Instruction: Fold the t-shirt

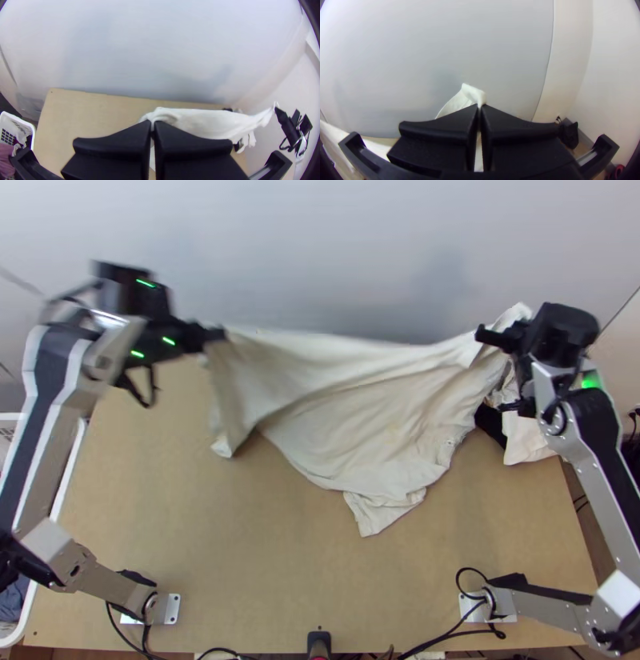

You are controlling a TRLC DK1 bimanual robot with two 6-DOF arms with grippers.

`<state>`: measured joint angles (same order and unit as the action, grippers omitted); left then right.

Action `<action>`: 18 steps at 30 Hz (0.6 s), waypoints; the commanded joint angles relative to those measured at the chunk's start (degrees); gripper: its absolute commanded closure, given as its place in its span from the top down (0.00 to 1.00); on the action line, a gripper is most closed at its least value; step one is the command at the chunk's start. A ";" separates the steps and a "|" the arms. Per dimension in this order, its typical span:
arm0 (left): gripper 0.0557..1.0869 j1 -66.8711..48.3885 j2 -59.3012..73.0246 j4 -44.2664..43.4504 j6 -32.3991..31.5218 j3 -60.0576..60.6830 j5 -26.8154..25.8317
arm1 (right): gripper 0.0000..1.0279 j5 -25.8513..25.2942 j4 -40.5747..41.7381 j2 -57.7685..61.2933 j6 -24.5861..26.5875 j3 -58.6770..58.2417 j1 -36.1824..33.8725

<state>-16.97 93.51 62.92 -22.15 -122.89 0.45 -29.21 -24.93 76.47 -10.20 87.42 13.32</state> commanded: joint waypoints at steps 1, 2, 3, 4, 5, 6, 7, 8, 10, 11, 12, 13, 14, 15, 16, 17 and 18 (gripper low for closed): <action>0.04 11.00 -4.31 -2.45 0.00 -7.28 0.17 | 0.03 -6.56 1.81 -4.66 8.61 3.64 3.47; 0.04 11.61 -5.62 -3.24 0.18 -7.10 0.26 | 0.03 -6.91 1.99 -5.45 9.14 4.34 4.08; 0.04 12.23 -6.85 -4.03 0.44 -7.10 0.43 | 0.03 -6.91 1.37 -6.15 9.32 5.31 4.43; 0.04 12.75 -8.00 -4.82 0.79 -7.10 0.61 | 0.03 -6.91 0.58 -6.77 9.76 6.45 5.22; 0.04 13.19 -9.40 -5.61 1.50 -7.10 0.61 | 0.03 -6.91 0.49 -7.38 11.34 7.51 5.93; 0.04 13.63 -10.72 -6.40 2.11 -7.10 0.69 | 0.03 -7.00 0.41 -8.09 12.48 8.65 6.63; 0.04 14.07 -11.95 -7.10 3.08 -7.10 0.69 | 0.03 -7.00 0.41 -8.70 13.71 9.79 7.51; 0.04 14.34 -13.27 -7.37 4.22 -7.10 0.69 | 0.03 -7.09 0.41 -9.41 15.56 10.84 8.65; 0.04 14.34 -15.73 -7.37 6.68 -7.01 0.69 | 0.03 -7.35 0.41 -10.55 19.07 13.13 10.41; 0.04 14.34 -17.14 -7.28 7.65 -6.75 0.69 | 0.03 -7.70 0.14 -11.16 20.57 14.10 11.38; 0.04 14.34 -18.37 -7.02 8.62 -6.48 0.69 | 0.03 -8.14 -0.21 -11.69 21.97 15.15 12.17; 0.04 14.16 -19.69 -6.67 9.50 -6.22 0.61 | 0.03 -9.02 -1.09 -12.22 23.12 16.12 13.31; 0.04 14.07 -20.92 -6.23 10.20 -6.13 0.61 | 0.03 -9.99 -1.53 -12.83 24.35 16.82 14.45; 0.04 13.98 -22.06 -5.61 10.99 -6.13 0.34 | 0.03 -11.13 -1.79 -13.62 25.58 17.17 15.86; 0.04 13.90 -23.20 -4.82 11.69 -6.13 0.08 | 0.03 -12.27 -2.32 -14.50 26.63 17.44 17.18; 0.04 13.90 -24.26 -4.03 12.40 -6.13 -0.18 | 0.03 -13.50 -2.85 -15.47 27.77 17.52 18.41; 0.04 13.72 -25.49 -3.24 13.19 -6.13 -0.27 | 0.03 -14.65 -3.37 -16.53 29.09 17.61 19.73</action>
<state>-3.73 75.53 57.14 -13.67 -129.12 0.89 -38.76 -25.91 64.82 11.29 101.45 25.96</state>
